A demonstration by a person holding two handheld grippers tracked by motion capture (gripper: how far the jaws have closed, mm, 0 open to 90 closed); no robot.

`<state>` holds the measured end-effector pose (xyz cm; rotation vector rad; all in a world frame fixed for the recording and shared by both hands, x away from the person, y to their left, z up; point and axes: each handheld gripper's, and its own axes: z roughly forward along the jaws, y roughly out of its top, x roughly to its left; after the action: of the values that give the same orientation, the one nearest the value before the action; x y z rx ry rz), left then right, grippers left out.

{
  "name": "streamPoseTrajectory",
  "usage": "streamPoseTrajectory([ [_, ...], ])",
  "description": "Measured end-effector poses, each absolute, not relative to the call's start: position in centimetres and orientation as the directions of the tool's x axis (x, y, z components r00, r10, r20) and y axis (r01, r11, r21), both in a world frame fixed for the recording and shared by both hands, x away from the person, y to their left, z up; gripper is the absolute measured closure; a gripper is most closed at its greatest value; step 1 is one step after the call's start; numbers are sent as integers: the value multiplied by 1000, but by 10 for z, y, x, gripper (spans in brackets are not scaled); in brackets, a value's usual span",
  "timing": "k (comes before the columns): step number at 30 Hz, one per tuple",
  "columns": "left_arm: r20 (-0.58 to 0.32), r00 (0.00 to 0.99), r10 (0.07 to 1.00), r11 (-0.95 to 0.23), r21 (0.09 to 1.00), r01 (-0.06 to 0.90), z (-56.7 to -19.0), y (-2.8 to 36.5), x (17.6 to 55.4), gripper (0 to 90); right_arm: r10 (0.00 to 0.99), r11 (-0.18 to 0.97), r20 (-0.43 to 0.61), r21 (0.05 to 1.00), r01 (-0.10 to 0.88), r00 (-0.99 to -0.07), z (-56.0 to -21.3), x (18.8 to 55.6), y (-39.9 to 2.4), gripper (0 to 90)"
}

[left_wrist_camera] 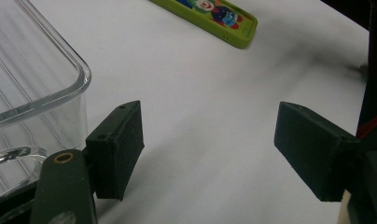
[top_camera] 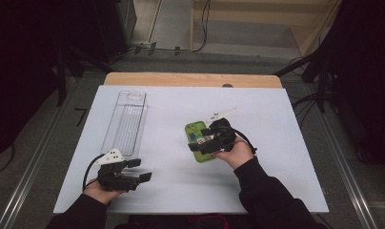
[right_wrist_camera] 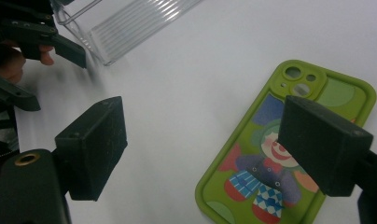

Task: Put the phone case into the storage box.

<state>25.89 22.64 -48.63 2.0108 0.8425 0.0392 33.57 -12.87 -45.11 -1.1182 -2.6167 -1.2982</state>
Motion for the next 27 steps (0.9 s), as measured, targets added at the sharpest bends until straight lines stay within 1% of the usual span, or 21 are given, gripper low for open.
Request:
streamPoseTrajectory([
  [1, -290, 764, 576, -338, 767, 546, -486, 226, 259, 248, 593, 400, 311, 686, 607, -743, -452, 336, -128, 140],
  [3, -291, 764, 576, -337, 767, 546, -486, 226, 259, 248, 592, 404, 307, 687, 604, -745, -453, 337, -126, 183],
  [6, -290, 765, 575, -337, 768, 545, -486, 226, 259, 248, 593, 409, 306, 683, 605, -745, -455, 338, -123, 201],
  [8, -291, 762, 578, -330, 771, 545, -486, 227, 259, 248, 591, 413, 301, 684, 602, -748, -456, 338, -121, 230],
  [9, -294, 761, 578, -326, 772, 546, -485, 227, 259, 248, 591, 413, 300, 685, 600, -749, -457, 338, -120, 278],
  [10, -294, 759, 581, -323, 773, 547, -485, 228, 259, 248, 587, 415, 305, 681, 603, -750, -458, 338, -119, 346],
  [12, -294, 758, 582, -323, 772, 548, -485, 228, 259, 248, 589, 410, 329, 665, 624, -738, -461, 338, -118, 508],
  [13, -293, 759, 582, -325, 771, 547, -485, 228, 259, 248, 595, 407, 335, 659, 632, -731, -463, 338, -117, 547],
  [14, -294, 760, 579, -326, 772, 546, -485, 227, 259, 248, 603, 398, 347, 649, 648, -719, -466, 339, -117, 634],
  [17, -291, 762, 579, -330, 771, 545, -485, 227, 259, 248, 623, 411, 344, 620, 669, -702, -471, 338, -114, 789],
  [18, -291, 762, 579, -330, 771, 545, -485, 227, 259, 248, 623, 411, 344, 620, 669, -702, -471, 338, -114, 789],
  [19, -292, 762, 577, -329, 772, 544, -485, 227, 259, 248, 629, 416, 341, 611, 673, -698, -476, 337, -112, 877],
  [23, -292, 763, 577, -329, 772, 544, -485, 227, 258, 248, 629, 411, 379, 580, 704, -679, -483, 339, -109, 879],
  [27, -293, 763, 577, -329, 771, 545, -485, 227, 259, 249, 640, 413, 358, 586, 697, -680, -488, 338, -106, 879],
])
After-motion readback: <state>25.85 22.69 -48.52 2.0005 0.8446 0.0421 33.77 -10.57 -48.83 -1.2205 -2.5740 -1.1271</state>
